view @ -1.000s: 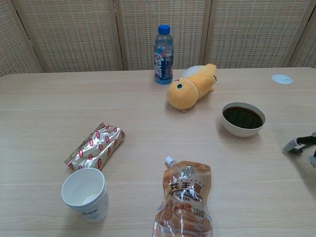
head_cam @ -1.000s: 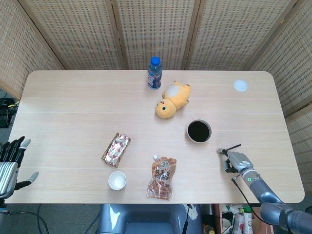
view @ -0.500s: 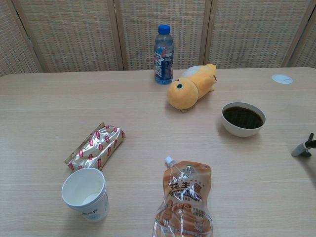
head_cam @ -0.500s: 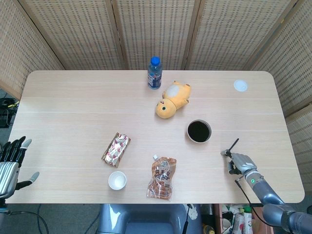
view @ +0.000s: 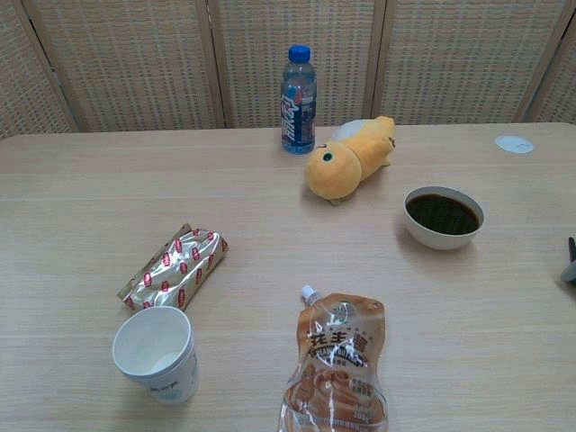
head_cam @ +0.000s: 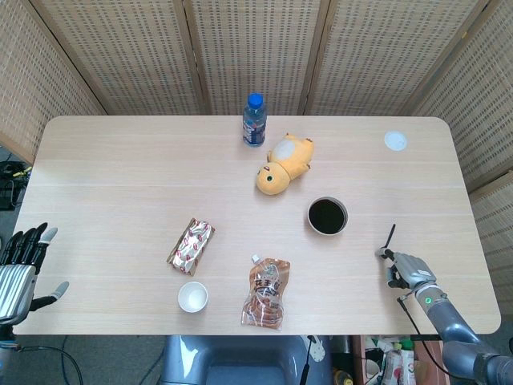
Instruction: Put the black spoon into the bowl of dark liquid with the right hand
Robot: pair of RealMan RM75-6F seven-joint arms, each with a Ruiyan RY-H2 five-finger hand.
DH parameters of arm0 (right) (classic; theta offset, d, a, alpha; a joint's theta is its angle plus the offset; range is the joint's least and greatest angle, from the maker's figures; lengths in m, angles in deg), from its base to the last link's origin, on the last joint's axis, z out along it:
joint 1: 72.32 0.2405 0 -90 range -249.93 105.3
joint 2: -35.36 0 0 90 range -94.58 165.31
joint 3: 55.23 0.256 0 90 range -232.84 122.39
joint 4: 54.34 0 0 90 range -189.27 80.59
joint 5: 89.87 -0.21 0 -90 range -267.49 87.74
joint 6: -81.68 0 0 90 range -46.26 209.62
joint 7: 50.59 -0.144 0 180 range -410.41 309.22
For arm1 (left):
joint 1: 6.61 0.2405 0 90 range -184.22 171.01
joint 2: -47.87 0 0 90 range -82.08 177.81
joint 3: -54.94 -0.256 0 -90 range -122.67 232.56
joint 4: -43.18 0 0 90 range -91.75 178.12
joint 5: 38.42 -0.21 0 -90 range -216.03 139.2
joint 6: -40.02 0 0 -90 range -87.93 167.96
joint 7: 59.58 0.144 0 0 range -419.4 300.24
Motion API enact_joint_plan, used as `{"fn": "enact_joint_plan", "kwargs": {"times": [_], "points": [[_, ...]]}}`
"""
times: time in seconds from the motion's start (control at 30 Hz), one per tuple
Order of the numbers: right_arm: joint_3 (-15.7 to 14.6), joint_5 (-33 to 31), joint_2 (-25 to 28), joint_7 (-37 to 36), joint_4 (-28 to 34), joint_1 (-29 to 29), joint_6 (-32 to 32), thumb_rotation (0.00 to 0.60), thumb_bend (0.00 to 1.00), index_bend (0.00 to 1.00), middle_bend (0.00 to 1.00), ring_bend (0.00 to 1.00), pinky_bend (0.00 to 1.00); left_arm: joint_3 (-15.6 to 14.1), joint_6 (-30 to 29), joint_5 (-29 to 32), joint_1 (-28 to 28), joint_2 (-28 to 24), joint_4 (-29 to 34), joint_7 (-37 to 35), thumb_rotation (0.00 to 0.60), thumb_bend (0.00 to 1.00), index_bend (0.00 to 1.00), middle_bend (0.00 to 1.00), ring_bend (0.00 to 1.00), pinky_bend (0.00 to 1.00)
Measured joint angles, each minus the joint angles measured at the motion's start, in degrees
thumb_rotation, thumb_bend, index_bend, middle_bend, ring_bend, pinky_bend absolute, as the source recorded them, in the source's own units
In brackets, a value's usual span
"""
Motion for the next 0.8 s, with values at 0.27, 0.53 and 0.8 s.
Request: {"fn": "enact_joint_plan", "kwargs": {"times": [0.27, 0.53, 0.8], "points": [[0.2, 1.0, 0.4, -1.0, 0.0, -0.4, -0.2, 0.600, 0.91, 0.21, 0.91, 0.96, 1.00, 0.0, -0.1, 0.1, 0.0, -0.1, 0.2, 0.2, 0.600, 0.23, 0.01, 0.00, 0.00, 0.00], [-0.1, 1.1, 0.3, -1.4, -0.8, -1.0, 0.1, 0.600, 0.91, 0.22, 0.91, 0.96, 1.00, -0.1, 0.0, 0.0, 0.0, -0.1, 0.1, 0.0, 0.600, 0.23, 0.01, 0.00, 0.00, 0.00], [-0.5, 0.7, -0.3, -1.2, -2.0, -1.2, 0.6, 0.600, 0.91, 0.22, 0.91, 0.96, 1.00, -0.3, -0.2, -0.2, 0.0, 0.0, -0.1, -0.4, 0.600, 0.23, 0.01, 0.00, 0.00, 0.00]]}}
